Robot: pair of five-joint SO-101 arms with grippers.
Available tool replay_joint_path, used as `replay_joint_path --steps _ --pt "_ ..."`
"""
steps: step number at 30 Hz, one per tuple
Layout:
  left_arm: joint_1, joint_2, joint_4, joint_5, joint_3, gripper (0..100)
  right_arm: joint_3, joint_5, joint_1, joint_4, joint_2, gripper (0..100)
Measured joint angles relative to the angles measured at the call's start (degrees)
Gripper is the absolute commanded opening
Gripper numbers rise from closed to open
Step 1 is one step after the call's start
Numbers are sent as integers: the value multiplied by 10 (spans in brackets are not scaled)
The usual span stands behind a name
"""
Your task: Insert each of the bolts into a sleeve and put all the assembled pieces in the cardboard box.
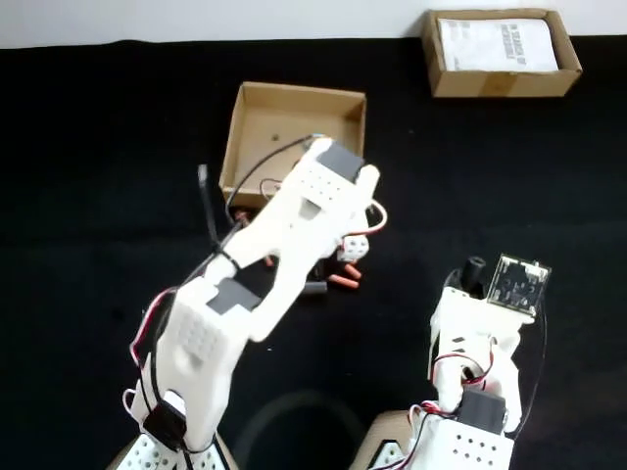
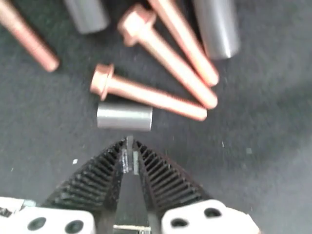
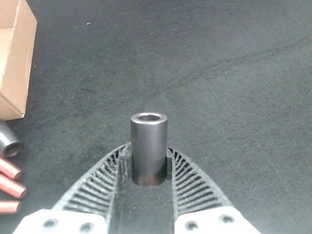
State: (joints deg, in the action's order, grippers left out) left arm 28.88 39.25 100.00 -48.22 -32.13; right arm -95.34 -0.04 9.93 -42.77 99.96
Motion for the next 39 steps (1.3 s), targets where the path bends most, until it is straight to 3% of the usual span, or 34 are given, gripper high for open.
replay_joint_path --steps 15,21,28,39 --pt "-2 58 0 0 -62 11 -1 -2 0 0 0 7" --pt "-34 58 2 0 -62 13 -1 -2 0 0 0 7" --pt "-47 58 2 0 -62 166 -1 -2 -5 0 0 7" --pt "-47 60 2 0 -40 171 -1 -2 -12 0 0 7"
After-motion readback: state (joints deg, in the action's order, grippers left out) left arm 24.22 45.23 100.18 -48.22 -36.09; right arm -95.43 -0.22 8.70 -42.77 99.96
